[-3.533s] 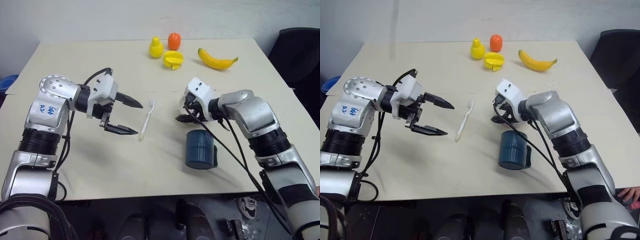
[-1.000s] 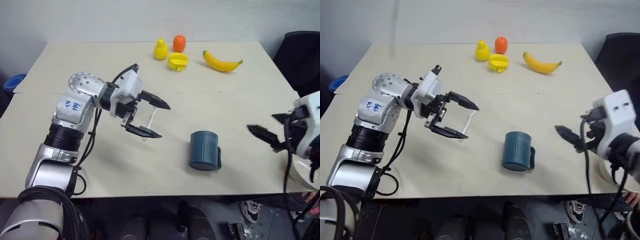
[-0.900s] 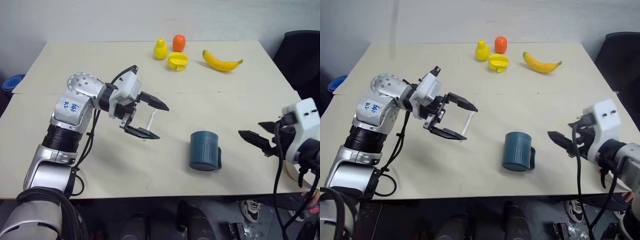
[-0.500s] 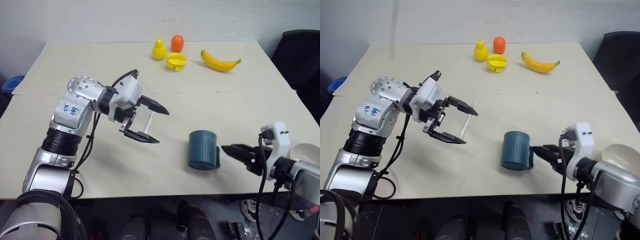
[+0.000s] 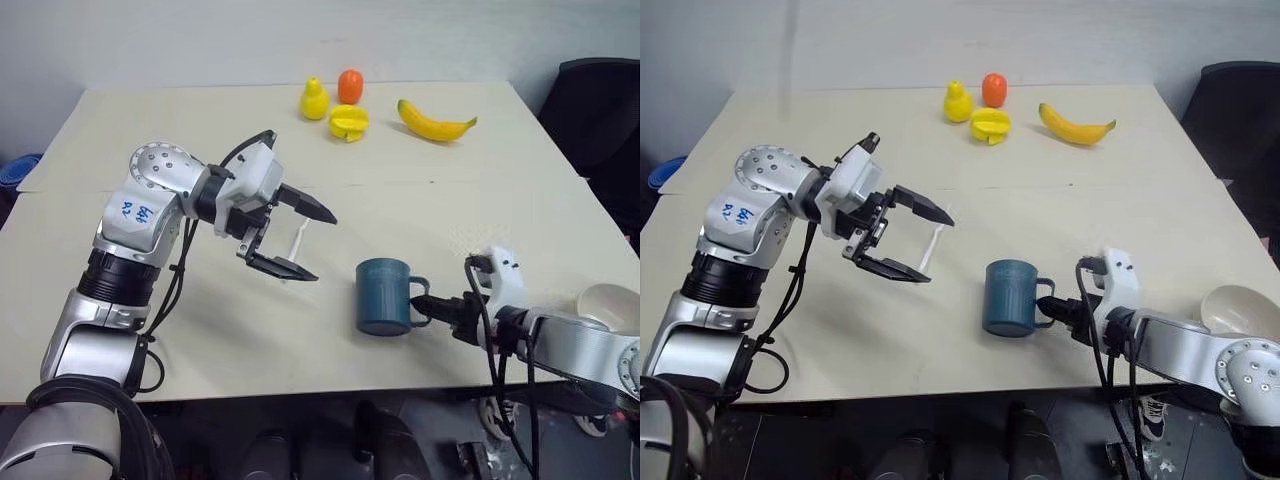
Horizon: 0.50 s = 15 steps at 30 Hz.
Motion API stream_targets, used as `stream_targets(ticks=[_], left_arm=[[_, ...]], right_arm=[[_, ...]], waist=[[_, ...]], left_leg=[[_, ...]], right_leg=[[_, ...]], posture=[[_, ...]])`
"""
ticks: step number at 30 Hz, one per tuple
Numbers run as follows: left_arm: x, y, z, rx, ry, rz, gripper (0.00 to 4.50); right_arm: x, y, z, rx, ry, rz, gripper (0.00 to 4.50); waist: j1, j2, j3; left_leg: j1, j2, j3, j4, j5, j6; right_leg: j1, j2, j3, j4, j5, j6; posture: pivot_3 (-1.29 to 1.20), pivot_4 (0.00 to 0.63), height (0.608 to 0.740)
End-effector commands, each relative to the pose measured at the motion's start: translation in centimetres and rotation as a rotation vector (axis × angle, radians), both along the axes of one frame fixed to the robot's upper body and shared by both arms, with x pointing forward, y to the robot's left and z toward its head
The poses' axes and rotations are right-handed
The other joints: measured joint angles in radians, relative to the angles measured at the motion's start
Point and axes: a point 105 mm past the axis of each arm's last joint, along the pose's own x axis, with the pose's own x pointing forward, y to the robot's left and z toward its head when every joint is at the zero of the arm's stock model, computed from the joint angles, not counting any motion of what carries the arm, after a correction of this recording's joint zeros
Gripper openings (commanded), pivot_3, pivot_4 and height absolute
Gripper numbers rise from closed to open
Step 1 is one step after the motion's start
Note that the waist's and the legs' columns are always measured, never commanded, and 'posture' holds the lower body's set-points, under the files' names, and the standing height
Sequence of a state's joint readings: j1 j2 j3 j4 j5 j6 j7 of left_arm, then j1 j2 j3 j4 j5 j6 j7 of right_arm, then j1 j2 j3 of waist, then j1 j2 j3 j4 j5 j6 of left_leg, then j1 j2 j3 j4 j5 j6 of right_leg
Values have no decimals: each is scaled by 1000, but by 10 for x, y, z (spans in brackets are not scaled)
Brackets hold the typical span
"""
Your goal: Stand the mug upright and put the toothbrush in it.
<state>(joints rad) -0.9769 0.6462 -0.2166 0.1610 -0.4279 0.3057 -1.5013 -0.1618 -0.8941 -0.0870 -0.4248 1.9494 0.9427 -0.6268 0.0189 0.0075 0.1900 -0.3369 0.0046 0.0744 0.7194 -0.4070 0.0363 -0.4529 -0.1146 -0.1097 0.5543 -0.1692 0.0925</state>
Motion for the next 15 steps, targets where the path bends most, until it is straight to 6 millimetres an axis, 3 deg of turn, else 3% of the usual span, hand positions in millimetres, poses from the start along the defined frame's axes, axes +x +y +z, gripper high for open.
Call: stream_targets(ticks=[1, 6, 13, 15], left_arm=[[-8, 1, 10, 23, -42, -56, 4500], [-7, 0, 11, 11, -43, -55, 4500], [-5, -2, 11, 1, -41, -53, 4500], [-5, -2, 11, -1, -39, -52, 4500]], right_arm=[[3, 1, 1, -26, -7, 21, 2369], [5, -3, -6, -74, 4, 42, 2369], [10, -9, -4, -146, -40, 77, 120], [10, -9, -3, -133, -43, 79, 23]], waist=[[4, 0, 0], [6, 0, 0], [5, 0, 0], [5, 0, 0]], left_leg=[[-1, 0, 0, 0, 0, 0], [-4, 0, 1, 0, -1, 1], [-4, 0, 2, 1, -1, 2], [-4, 0, 2, 1, -1, 2]], right_leg=[[-1, 0, 0, 0, 0, 0], [-3, 0, 0, -1, 0, 0], [-3, 0, 0, -1, 1, 1], [-3, 0, 0, -1, 1, 1]], posture=[[0, 150, 740], [0, 150, 740], [0, 150, 740], [0, 150, 740]])
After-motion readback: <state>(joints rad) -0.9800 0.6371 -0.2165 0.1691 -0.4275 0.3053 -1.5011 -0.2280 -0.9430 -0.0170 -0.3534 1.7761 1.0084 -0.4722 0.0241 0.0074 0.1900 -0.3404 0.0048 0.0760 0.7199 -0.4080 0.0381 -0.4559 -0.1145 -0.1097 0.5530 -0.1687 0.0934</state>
